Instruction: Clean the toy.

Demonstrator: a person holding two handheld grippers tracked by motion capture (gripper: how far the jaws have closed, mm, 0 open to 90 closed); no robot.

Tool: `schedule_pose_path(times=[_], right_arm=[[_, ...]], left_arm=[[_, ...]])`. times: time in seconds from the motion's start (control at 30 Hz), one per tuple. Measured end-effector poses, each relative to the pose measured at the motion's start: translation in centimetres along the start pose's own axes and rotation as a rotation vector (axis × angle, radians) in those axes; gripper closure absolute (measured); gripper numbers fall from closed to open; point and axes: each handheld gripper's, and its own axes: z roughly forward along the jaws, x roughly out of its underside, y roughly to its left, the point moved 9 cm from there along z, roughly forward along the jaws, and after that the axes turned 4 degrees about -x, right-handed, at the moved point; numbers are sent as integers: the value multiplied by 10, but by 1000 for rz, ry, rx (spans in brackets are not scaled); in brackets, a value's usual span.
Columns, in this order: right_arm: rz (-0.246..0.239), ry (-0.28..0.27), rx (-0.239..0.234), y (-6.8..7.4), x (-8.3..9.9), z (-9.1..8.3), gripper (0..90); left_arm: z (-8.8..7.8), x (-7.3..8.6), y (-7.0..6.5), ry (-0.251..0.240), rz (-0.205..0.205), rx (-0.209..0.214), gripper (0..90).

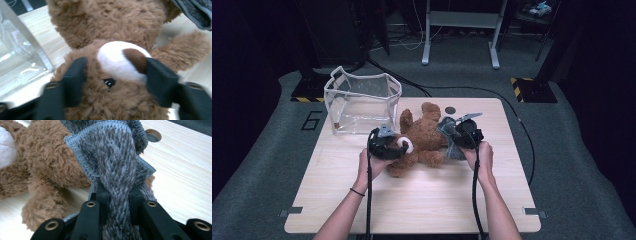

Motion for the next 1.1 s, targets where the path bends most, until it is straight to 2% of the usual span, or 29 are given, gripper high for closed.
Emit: schedule_pose_path(times=[0.1,0.17,0.23,0.27,0.37,0.43,0.47,0.6,0.7,0.77,0.87,1.1], right_arm=[[-4,-11,0,1,-1,-1,764],[-1,-10,0,3,-2,-2,764],[-17,-25,-4,3,-4,-2,764],[-19,-32,-1,4,-5,-2,765],[-57,-62,-14,9,-9,0,766],[-93,-61,-38,18,-12,5,766],[-105,-63,-46,22,-14,7,767],[-198,-42,-87,50,-19,28,768],[-209,-15,-95,62,-17,44,769],[-200,-16,-69,61,-15,52,771],[-153,-23,-55,52,-14,52,772],[-53,-34,20,14,-8,44,773]], left_arm=[[1,1,4,-3,15,25,550],[1,2,6,-19,1,54,595],[0,3,11,-28,4,72,615],[0,4,13,-29,-13,75,618],[1,5,20,-38,-25,69,618],[2,5,23,-40,-34,71,618],[3,5,26,-40,-54,74,617],[5,6,33,-21,-70,96,619],[5,6,34,-9,-66,103,623],[5,7,35,-1,-59,109,628],[5,8,35,-6,-67,123,630],[6,9,35,-10,-79,137,631]])
